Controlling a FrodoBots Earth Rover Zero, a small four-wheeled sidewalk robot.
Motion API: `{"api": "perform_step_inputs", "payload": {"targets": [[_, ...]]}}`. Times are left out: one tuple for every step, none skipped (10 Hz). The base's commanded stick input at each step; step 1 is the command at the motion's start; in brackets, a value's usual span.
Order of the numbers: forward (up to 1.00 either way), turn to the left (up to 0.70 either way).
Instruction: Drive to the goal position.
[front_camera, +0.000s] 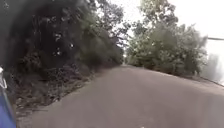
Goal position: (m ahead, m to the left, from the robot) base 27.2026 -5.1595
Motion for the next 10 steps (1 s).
{"api": "perform_step_inputs", "payload": {"targets": [[0.70,-0.01],[0.70,-0.01],[0.70,-0.01],[0.70,-0.01],[0.70,-0.01],[0.70,-0.01],[0.70,-0.01],[0.70,-0.01],[0.70,-0.01],[0.70,-0.01]]}}
